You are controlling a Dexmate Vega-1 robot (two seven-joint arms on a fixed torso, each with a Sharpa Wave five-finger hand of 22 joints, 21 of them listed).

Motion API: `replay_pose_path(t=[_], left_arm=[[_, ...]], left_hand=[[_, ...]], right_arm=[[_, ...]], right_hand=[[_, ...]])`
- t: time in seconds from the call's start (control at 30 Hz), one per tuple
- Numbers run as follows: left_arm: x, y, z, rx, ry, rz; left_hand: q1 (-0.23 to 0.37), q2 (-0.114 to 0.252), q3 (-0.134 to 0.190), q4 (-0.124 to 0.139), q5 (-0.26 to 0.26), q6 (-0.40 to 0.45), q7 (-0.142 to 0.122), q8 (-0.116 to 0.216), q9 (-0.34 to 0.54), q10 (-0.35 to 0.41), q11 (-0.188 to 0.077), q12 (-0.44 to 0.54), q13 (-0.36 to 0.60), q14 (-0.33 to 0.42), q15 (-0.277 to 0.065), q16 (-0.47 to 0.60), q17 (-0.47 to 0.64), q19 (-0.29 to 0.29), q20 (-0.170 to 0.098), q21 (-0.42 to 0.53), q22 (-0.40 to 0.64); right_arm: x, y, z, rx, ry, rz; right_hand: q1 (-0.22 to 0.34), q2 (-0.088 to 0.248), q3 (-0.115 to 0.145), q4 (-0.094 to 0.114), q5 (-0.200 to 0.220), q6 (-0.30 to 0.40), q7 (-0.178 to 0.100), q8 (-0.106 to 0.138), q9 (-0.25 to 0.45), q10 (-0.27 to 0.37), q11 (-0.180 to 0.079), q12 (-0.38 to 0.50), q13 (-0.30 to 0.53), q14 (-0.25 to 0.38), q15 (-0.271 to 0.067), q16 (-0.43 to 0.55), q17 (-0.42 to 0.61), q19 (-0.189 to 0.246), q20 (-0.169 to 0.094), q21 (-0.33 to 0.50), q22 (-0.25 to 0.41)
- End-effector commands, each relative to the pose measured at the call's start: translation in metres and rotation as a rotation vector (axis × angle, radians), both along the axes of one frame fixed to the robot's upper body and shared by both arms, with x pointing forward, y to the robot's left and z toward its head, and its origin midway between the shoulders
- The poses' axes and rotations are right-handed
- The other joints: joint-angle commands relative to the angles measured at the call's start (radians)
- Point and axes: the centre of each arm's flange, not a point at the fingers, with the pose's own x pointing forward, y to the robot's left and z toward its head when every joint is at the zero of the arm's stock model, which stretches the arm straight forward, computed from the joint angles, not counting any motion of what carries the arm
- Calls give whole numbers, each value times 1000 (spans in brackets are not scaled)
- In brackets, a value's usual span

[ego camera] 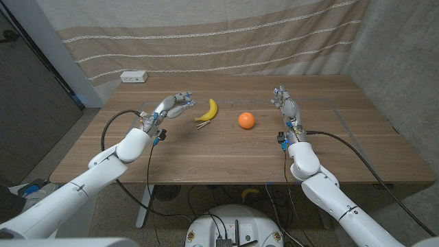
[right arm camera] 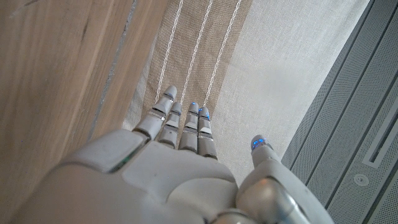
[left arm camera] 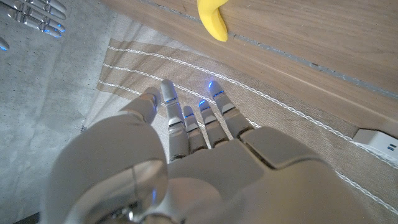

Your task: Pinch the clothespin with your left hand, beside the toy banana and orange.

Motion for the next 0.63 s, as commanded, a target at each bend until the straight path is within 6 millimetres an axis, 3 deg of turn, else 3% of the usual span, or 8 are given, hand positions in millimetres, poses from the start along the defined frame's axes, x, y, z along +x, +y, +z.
replay_pose_path(t=[0.03,0.63], left_arm=[[12,14,0,-23,29,-56],[17,38,-13,-106,66,-43]], left_hand=[[-9,-2,1,-8,5,-8,1,-10,-7,-6,8,4,3,-5,-26,-4,2,3,6,5,1],[-25,-1,3,-11,8,-14,2,-32,-26,-11,9,6,3,-9,-22,-4,3,-3,10,4,1]], right_arm=[[5,16,-1,10,21,-22],[27,40,19,-31,46,6]], right_hand=[[9,20,2,-7,-3,5,-3,0,4,8,4,-3,4,6,-2,-3,5,5,-2,-2,6],[8,20,2,-8,-3,4,-4,0,4,7,2,-3,4,6,-2,-4,5,4,-2,-2,6]])
